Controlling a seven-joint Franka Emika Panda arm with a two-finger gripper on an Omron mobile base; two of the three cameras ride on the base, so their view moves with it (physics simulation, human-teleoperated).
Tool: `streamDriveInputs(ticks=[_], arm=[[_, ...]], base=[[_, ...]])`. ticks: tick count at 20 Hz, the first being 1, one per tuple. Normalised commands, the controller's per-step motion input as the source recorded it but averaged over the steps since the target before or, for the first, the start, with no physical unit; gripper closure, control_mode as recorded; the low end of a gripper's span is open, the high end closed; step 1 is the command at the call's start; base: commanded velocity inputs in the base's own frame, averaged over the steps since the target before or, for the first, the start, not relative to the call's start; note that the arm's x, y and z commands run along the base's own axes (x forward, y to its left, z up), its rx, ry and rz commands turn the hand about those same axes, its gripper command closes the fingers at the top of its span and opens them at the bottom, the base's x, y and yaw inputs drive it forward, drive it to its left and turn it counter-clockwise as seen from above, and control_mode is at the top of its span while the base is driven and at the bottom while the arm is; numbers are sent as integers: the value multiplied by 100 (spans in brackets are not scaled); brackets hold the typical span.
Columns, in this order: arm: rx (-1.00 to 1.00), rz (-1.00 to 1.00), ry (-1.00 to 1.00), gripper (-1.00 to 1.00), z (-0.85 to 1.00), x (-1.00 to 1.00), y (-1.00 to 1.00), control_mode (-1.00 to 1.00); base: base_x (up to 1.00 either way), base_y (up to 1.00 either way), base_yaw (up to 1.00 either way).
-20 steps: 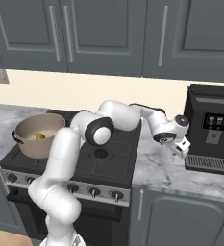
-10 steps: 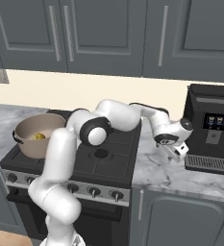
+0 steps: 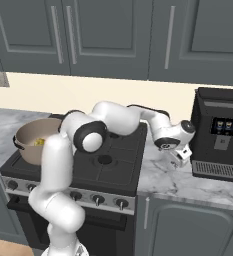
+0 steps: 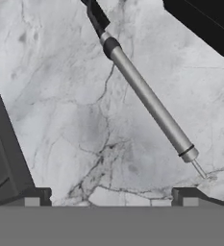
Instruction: Put the squash and potato in the pot. Retrieve the spatula and lightly stir the vegetables in the pot.
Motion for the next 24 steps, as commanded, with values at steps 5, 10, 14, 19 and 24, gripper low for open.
streamDriveInputs(ticks=[5,10,14,19,24], arm=[[-18,-6,-4,-100,49,13,-9,-100],[-17,-3,3,-100,-8,5,-23,-100],[-9,0,4,-100,-20,14,-4,-100],[-1,3,4,-100,-11,33,-6,-100],[-2,7,14,-100,-16,34,-29,-100]], base=[[0,0,0],[0,0,0],[0,0,0],[0,0,0],[0,0,0]])
